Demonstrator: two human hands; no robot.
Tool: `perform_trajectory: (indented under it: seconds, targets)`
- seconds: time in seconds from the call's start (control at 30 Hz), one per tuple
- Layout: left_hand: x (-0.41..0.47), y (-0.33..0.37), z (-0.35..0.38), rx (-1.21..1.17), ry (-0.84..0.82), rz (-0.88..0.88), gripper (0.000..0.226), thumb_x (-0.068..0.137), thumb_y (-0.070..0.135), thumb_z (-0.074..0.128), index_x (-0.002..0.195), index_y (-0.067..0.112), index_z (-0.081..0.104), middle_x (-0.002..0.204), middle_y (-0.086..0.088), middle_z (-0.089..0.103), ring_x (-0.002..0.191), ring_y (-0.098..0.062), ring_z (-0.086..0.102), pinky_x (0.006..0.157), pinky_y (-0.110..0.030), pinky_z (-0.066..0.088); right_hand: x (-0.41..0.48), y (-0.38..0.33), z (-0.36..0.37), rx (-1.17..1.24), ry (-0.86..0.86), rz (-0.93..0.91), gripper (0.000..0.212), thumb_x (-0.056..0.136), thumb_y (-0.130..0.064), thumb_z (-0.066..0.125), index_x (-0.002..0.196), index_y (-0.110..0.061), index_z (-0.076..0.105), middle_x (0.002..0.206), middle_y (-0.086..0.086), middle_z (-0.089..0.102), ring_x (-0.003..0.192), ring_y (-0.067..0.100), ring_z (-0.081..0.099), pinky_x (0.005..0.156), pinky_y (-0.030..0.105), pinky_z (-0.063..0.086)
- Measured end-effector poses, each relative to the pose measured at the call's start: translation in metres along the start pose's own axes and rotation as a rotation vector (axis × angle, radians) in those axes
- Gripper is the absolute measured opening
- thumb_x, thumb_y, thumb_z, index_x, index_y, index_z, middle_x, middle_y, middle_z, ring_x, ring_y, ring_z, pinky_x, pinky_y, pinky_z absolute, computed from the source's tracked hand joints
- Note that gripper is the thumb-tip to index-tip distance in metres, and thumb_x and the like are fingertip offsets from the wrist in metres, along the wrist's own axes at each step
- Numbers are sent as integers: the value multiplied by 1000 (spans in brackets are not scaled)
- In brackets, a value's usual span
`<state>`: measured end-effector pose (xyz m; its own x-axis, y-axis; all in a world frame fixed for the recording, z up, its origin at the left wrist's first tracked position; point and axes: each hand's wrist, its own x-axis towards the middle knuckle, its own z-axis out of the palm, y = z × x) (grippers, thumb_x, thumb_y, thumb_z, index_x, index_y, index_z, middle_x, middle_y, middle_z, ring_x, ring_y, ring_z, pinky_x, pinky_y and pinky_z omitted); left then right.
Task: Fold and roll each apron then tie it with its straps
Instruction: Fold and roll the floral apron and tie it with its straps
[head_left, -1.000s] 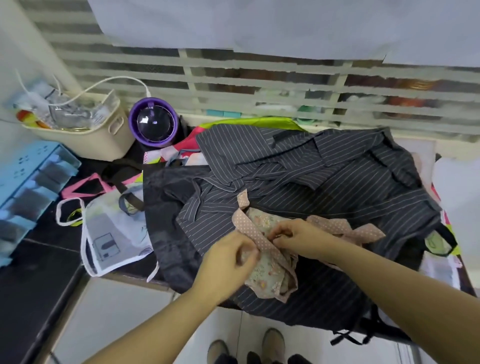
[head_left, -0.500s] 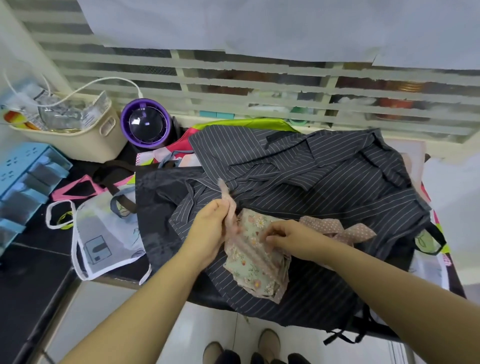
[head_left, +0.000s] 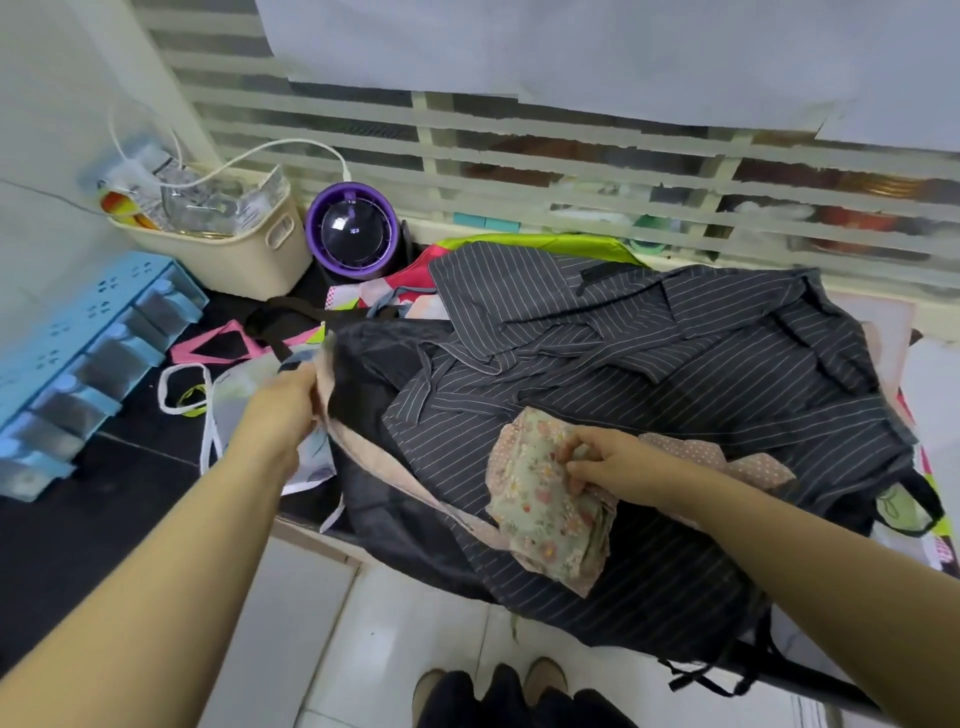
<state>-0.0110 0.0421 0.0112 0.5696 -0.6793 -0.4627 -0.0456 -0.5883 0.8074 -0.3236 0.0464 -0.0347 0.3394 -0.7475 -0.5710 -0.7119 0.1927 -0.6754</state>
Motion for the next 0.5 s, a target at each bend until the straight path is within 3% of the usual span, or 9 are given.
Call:
perform_trajectory:
  seconds: [0.07, 0.1, 0.17, 0.23, 0.3, 0.33, 0.43, 0.5]
  targets:
    - [8, 19, 7, 57, 94, 108, 34, 99, 25, 40, 105, 1, 63, 93, -18, 59, 82, -20, 49, 75, -35, 43, 0, -1, 0, -48, 0, -7, 5, 93, -21, 56, 96, -24, 58, 89, -4, 68, 77, 13, 63, 73, 31, 51]
    - [8, 30, 13, 3, 68, 150, 34, 99, 21, 39, 102, 2, 67, 85, -18, 62, 73, -19, 52, 68, -30, 44, 0, -3, 0, -84, 1, -13, 8, 92, -22, 58, 99, -24, 58, 95, -5, 65, 81, 14, 64, 75, 30, 52]
    - [-1, 53, 32, -137, -60, 183, 40, 97, 5, 35, 74, 6, 69, 64, -8, 58, 55, -14, 53, 56, -23, 47, 0, -3, -1, -169, -2, -24, 16, 88, -27, 64, 102, -26, 57, 108, -5, 60, 91, 15, 63, 81, 31, 53]
    - [-10, 69, 55, -205, -204, 265, 36, 96, -3, 32, 78, 5, 62, 72, -4, 55, 66, -12, 56, 71, -22, 52, 0, -3, -1, -226, -10, -40, 24, 85, -32, 68, 105, -28, 55, 114, -6, 57, 98, 13, 60, 85, 29, 51]
    - [-18, 77, 79, -85, -242, 427, 30, 99, 6, 33, 89, 7, 62, 84, -7, 61, 83, -20, 63, 88, -38, 53, 1, -2, 0, -213, -18, -40, 31, 81, -32, 71, 107, -30, 54, 115, -6, 57, 100, 11, 60, 86, 30, 53]
    - [-25, 79, 91, 20, -254, 532, 27, 101, 13, 36, 91, 10, 61, 90, -7, 64, 89, -21, 64, 89, -39, 53, 1, -2, -1, -202, -18, -37, 31, 81, -32, 72, 107, -31, 54, 115, -6, 57, 100, 11, 60, 86, 30, 53]
    - [-55, 72, 118, 346, -475, 810, 17, 102, 26, 42, 94, 16, 54, 89, 6, 62, 73, 2, 57, 65, -13, 46, 0, 0, -4, -152, -33, -31, 28, 83, -33, 71, 107, -31, 58, 116, -8, 59, 99, 11, 62, 85, 27, 53]
    - [-80, 63, 133, 523, -675, 912, 15, 101, 28, 45, 92, 21, 54, 82, 14, 59, 65, 9, 52, 57, -11, 41, -1, 3, -7, -54, -60, -21, 26, 85, -30, 70, 109, -30, 60, 116, -8, 60, 101, 11, 62, 83, 22, 53]
